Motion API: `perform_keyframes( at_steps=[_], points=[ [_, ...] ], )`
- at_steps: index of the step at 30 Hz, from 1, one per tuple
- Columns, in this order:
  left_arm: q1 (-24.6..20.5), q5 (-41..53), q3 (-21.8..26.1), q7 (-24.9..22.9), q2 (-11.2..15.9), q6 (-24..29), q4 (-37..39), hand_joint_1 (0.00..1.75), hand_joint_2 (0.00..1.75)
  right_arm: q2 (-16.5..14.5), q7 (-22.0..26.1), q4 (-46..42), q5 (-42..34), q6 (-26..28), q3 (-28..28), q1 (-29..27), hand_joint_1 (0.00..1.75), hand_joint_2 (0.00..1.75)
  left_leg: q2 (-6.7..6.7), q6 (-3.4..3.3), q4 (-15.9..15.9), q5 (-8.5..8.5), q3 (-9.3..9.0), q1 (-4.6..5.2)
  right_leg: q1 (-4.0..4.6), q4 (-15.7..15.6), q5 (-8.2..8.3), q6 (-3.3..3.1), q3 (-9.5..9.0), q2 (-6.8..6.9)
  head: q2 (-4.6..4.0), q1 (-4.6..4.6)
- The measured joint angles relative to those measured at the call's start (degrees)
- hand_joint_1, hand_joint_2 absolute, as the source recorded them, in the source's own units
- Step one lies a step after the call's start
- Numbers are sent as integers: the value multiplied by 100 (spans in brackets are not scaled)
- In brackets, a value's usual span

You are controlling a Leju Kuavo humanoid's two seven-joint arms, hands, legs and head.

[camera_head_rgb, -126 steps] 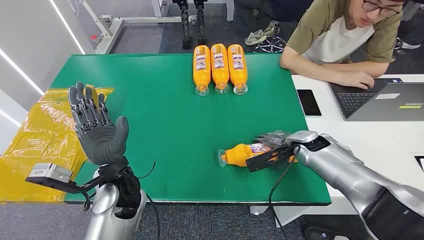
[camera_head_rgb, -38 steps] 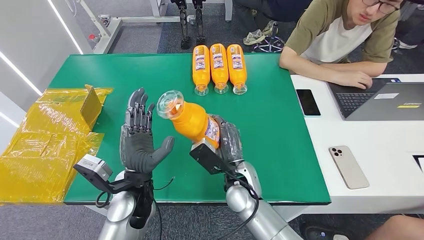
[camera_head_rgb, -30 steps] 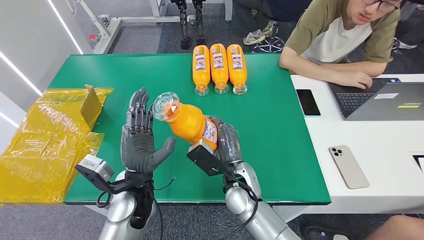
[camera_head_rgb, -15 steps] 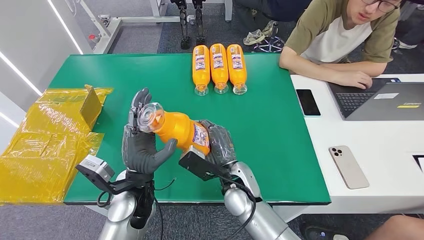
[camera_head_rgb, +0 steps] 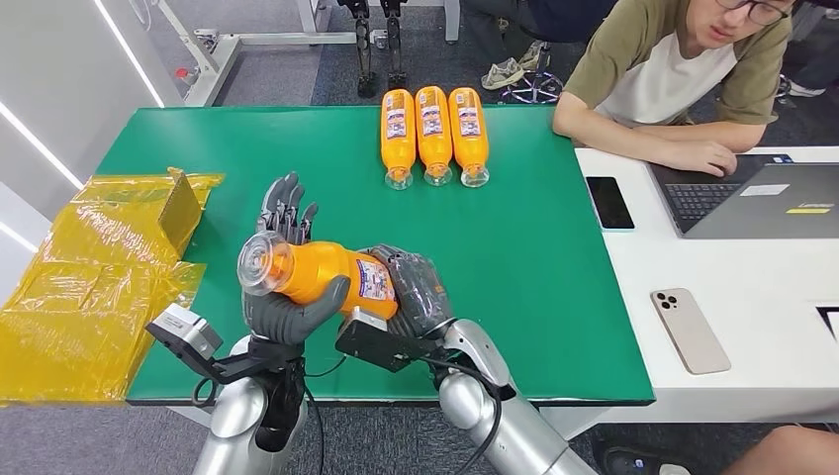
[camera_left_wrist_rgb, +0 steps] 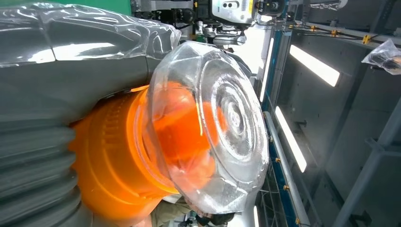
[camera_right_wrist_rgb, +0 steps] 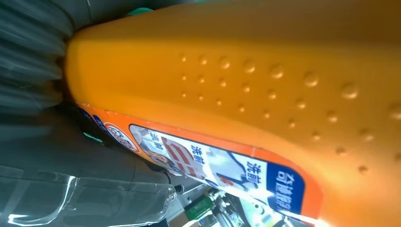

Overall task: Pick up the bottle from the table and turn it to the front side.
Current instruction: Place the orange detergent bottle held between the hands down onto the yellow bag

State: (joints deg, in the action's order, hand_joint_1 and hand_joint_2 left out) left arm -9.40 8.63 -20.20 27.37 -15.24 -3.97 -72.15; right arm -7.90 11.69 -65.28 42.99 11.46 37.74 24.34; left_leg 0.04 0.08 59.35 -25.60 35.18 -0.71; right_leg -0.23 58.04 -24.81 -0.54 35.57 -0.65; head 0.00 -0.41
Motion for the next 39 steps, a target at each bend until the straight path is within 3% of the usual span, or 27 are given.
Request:
perform_keyframes(
  at_steps=[1, 4, 5, 21, 27, 28, 31, 32, 39],
  points=[
    [0, -4, 3, 7, 1, -15, 0, 16, 175, 3, 8, -6, 34, -11, 1, -3, 173, 175, 0, 0, 0, 0, 0, 0, 0, 0, 0, 0, 0, 0, 0, 0],
    [1, -13, 10, 26, 2, -51, 0, 144, 175, 7, 6, -28, 123, -66, 3, -13, 172, 175, 0, 0, 0, 0, 0, 0, 0, 0, 0, 0, 0, 0, 0, 1],
    [3, -16, 12, 32, 3, -59, 0, 172, 175, 10, 1, -37, 143, -83, 3, -17, 172, 175, 0, 0, 0, 0, 0, 0, 0, 0, 0, 0, 0, 0, 0, 2],
    [34, -54, 14, 84, 15, -62, -9, 175, 175, 70, -38, -96, 239, -137, -13, -83, 169, 175, 0, 0, 0, 0, 0, 0, 0, 0, 0, 0, 0, 0, -1, 0],
    [41, -64, 14, 93, 14, -45, -13, 175, 175, 73, -31, -109, 244, -99, -13, -129, 160, 175, 0, 0, 0, 0, 0, 0, 0, 0, 0, 0, 0, 0, 0, 1],
    [44, -65, 14, 93, 14, -45, -13, 175, 175, 73, -30, -110, 244, -94, -13, -136, 140, 175, 0, 0, 0, 0, 0, 0, 0, 0, 0, 0, 0, 0, 0, 0],
    [52, -72, 14, 96, 14, -43, -13, 175, 175, 74, -21, -126, 236, -49, -15, -157, 22, 175, 0, 0, 0, 0, 0, 0, 0, 0, 0, 0, 0, 0, 0, 1],
    [51, -81, 14, 99, 14, -36, -13, 175, 175, 75, -3, -138, 222, -1, -19, -173, 0, 175, 0, 0, 0, 0, 0, 0, 0, 0, 0, 0, 0, 0, -1, 2],
    [19, -153, 37, 149, 19, 184, -13, 175, 175, 57, 572, -355, -453, 855, -47, -428, 0, 175, -1, 0, 0, 0, 0, 0, 0, 0, 0, 0, 0, 1, 0, 1]
  ],
)
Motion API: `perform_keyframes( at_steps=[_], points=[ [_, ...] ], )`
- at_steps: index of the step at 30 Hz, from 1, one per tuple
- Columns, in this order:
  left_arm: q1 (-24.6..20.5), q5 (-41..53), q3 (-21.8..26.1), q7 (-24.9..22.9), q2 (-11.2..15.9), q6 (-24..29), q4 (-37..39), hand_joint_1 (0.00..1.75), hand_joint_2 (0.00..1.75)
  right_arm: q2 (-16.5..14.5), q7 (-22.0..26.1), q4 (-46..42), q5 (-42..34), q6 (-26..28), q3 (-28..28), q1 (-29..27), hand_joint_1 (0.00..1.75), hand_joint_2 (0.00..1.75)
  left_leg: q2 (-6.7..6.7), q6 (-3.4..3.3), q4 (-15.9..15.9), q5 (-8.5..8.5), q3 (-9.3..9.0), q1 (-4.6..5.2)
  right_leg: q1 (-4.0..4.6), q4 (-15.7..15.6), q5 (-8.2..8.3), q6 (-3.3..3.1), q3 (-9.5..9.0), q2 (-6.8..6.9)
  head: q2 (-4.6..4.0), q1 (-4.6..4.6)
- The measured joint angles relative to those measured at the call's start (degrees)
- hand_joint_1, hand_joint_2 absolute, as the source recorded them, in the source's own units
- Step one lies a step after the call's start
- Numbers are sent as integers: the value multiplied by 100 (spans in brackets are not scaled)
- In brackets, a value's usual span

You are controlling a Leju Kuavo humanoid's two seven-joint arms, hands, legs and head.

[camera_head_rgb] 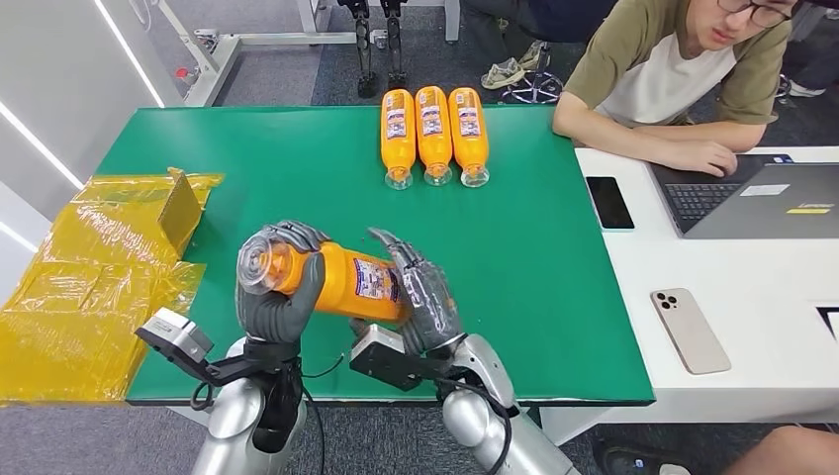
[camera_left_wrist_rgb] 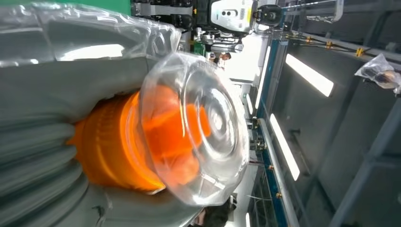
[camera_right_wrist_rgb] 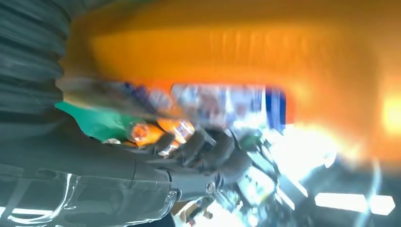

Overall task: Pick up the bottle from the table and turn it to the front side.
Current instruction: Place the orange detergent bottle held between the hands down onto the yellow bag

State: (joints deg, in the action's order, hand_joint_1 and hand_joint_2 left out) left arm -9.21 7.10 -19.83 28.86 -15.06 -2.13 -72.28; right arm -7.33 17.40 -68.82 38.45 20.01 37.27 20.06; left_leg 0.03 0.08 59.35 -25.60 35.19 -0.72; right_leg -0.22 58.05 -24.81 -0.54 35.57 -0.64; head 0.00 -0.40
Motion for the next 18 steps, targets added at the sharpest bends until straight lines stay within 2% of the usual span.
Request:
perform_keyframes(
  at_steps=[2, 6, 10, 15, 18],
  points=[
    [-21, 80, 6, 5, -2, 174, 1, 175, 175, -17, 215, -72, -271, 280, -10, -75, 0, 175, 0, 0, 0, 0, 0, 0, 0, 0, 0, 0, 0, 0, 0, -1],
    [-45, 592, 54, -77, 7, 1004, 25, 175, 175, -56, 643, -368, -807, 850, -38, -265, 0, 175, 0, 0, 0, 0, -1, 0, 0, 0, 0, 0, 0, 0, 0, -1],
    [-60, 787, 139, -91, 10, 1394, 65, 175, 175, -79, 831, -620, -1008, 1003, -44, -433, 0, 175, 0, 0, -1, 0, 0, 0, 0, 0, 0, 0, 0, 0, 0, 1],
    [-58, 1695, 309, -338, 79, 2404, 96, 175, 175, -86, 1113, -1040, -1392, 1218, -44, -720, 0, 175, 0, 0, -2, 0, 0, 0, 0, 0, -1, -1, 0, 0, 0, -1],
    [-44, 2150, 450, -496, 160, 2585, 96, 175, 175, -85, 1157, -1257, -1459, 1300, -44, -870, 0, 175, 0, 0, -3, 0, 0, -1, 1, 1, -3, -4, 0, 0, 0, -1]
  ],
)
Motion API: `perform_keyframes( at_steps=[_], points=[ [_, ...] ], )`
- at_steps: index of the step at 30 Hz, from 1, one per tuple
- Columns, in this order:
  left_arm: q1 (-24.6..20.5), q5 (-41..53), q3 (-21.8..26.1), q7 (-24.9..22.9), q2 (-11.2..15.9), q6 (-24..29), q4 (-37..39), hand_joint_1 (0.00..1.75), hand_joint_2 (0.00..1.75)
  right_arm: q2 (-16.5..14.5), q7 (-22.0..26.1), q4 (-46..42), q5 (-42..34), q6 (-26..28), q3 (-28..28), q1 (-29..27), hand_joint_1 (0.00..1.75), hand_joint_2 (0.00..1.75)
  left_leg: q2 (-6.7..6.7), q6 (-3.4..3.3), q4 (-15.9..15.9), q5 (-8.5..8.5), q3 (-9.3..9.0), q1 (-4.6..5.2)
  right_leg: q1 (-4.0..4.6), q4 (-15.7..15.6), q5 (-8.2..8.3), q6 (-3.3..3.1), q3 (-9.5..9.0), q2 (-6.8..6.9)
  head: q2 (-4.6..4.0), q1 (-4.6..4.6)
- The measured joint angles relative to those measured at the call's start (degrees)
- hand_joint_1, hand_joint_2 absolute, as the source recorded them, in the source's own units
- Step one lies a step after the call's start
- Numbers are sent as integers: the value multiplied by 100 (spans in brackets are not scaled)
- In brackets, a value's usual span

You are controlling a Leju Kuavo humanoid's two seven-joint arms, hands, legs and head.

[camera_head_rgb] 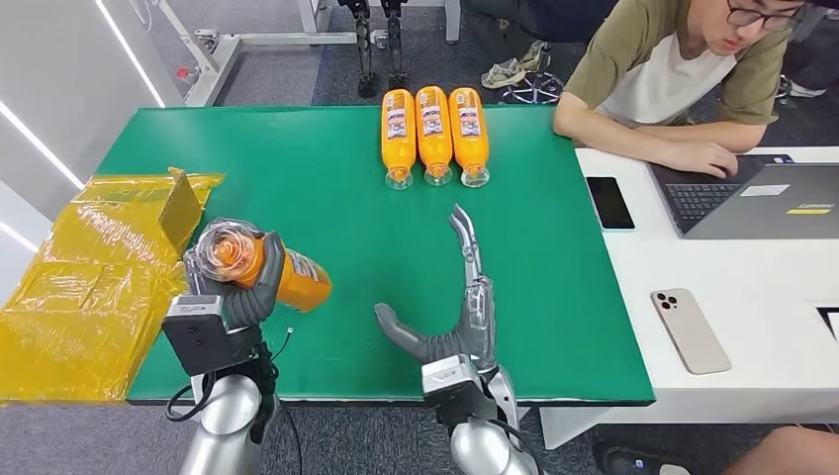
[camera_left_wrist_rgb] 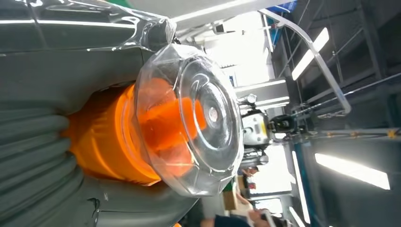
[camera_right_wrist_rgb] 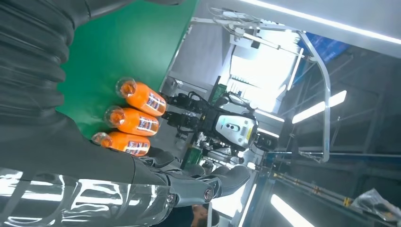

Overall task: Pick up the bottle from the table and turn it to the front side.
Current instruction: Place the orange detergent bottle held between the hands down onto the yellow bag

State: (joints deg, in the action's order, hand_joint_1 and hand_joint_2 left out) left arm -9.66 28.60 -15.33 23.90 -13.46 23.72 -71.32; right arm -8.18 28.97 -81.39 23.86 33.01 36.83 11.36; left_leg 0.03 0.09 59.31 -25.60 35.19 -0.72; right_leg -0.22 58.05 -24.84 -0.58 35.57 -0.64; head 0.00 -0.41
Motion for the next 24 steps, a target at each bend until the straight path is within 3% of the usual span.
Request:
perform_keyframes(
  at_steps=[3, 6, 11, 17, 24],
  points=[
    [18, 550, 91, -284, 75, 131, -3, 175, 175, 1, 7, -154, -47, 43, 0, -87, 0, 175, 1, 0, -1, 0, 0, 0, 0, 0, -1, -1, 0, 0, 0, -1],
    [26, 1669, 183, -880, 258, 334, -23, 175, 175, 16, 30, -323, -156, 106, 0, -194, 0, 175, 1, 0, -1, 0, -1, 0, 0, 0, -1, -1, 0, -1, 0, 0],
    [-152, 3832, 321, -1815, 963, 560, 176, 175, 175, 101, 183, -569, -362, 243, -1, -442, 0, 175, -1, 8, -4, 5, -3, -1, 1, 4, -2, -4, 3, -1, 0, 1],
    [-574, 4256, 403, -1917, 1531, 554, 802, 175, 175, 159, 292, -678, -431, 317, -4, -594, 0, 175, 1, 17, -7, 11, -3, -1, 1, 7, 0, -10, 6, -1, 0, -1],
    [-778, 4273, 403, -1924, 1782, 527, 1151, 175, 175, 172, 301, -732, -432, 332, -5, -644, 0, 175, 1, 17, -6, 11, -3, -1, 0, 7, 2, -12, 6, -2, 0, -1]
  ],
)
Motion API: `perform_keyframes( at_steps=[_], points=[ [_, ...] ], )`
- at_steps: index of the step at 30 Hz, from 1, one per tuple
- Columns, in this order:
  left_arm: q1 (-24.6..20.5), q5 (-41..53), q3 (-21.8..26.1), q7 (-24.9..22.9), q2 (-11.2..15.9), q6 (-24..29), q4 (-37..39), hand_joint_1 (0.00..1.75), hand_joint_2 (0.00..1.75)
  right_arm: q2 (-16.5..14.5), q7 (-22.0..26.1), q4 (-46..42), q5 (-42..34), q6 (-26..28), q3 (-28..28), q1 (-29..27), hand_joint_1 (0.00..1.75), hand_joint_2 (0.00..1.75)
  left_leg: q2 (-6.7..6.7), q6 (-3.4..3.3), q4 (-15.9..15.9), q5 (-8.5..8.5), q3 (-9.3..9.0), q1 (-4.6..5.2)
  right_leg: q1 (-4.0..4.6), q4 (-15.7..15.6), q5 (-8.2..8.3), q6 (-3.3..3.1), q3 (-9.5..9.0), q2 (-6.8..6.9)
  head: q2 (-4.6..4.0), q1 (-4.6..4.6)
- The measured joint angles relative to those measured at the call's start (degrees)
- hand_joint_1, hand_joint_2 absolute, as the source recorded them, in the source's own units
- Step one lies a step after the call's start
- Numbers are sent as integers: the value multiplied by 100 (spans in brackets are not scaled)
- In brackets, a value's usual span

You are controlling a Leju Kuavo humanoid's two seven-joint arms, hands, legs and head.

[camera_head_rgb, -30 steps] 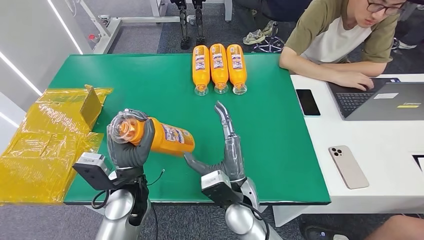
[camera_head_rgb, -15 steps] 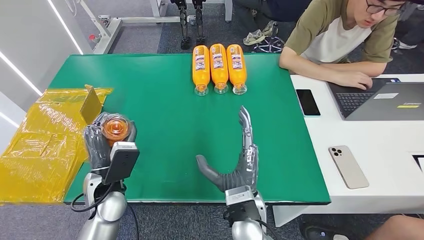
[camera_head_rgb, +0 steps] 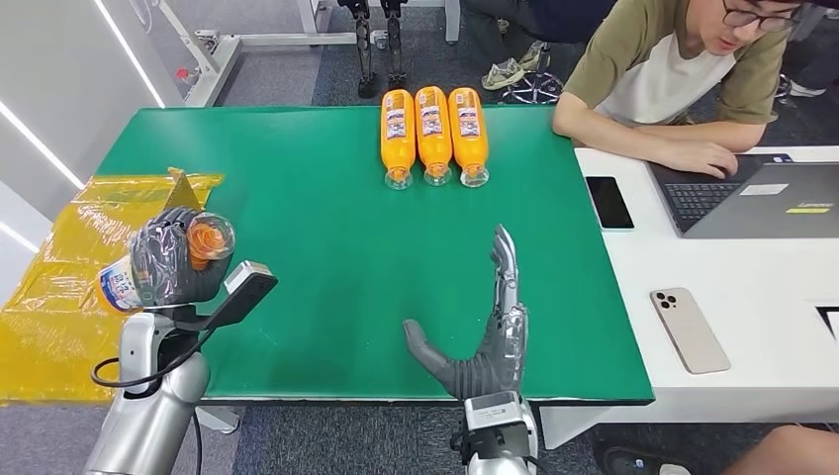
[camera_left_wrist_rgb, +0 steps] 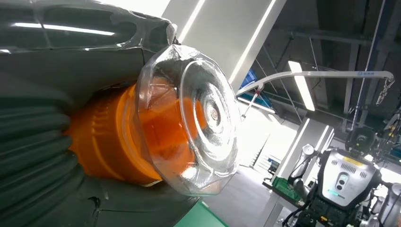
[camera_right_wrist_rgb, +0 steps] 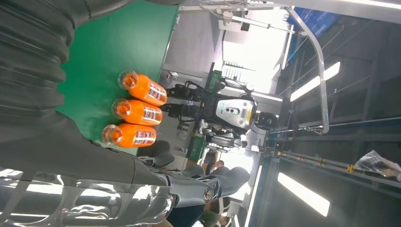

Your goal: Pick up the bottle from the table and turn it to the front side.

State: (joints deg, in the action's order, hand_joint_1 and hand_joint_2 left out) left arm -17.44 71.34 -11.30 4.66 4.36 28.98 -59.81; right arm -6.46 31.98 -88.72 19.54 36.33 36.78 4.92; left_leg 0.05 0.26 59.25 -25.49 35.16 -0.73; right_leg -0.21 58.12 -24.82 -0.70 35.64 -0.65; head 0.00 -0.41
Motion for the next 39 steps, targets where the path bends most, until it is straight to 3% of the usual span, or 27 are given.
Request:
perform_keyframes(
  at_steps=[29, 31, 34, 35, 39],
  points=[
    [-91, 36, -2, 0, 74, -32, 241, 175, 175, 19, -7, -22, 3, -13, -2, -9, 0, 175, 0, 0, 0, 0, 0, 0, 0, -1, 0, 0, 5, 0, 0, 1],
    [-380, 494, -150, 136, 218, -489, 604, 175, 175, 19, -80, -23, 20, -51, -1, -25, 0, 175, -11, 3, 0, 6, 3, -1, 1, -1, -3, -1, 10, 5, 0, -3],
    [-1222, 1532, -843, 634, 796, -1856, 1901, 175, 175, 19, -176, -24, 59, -93, 5, -54, 0, 175, -4, 24, -6, 17, 3, -2, 1, 11, 10, -28, 17, -3, 0, -3],
    [-1416, 1674, -1069, 731, 970, -2094, 2271, 175, 175, 19, -180, -25, 70, -93, 7, -66, 0, 175, 23, 32, -7, 17, 2, -2, 0, 15, 21, -37, 29, -26, 0, -1],
    [-1842, 1782, -1577, 768, 1237, -2090, 3132, 175, 175, 22, -186, -26, 93, -82, 7, -99, 0, 175, 70, 42, -5, 20, 10, -3, 0, 19, 39, -44, 55, -70, 0, -1]
  ],
)
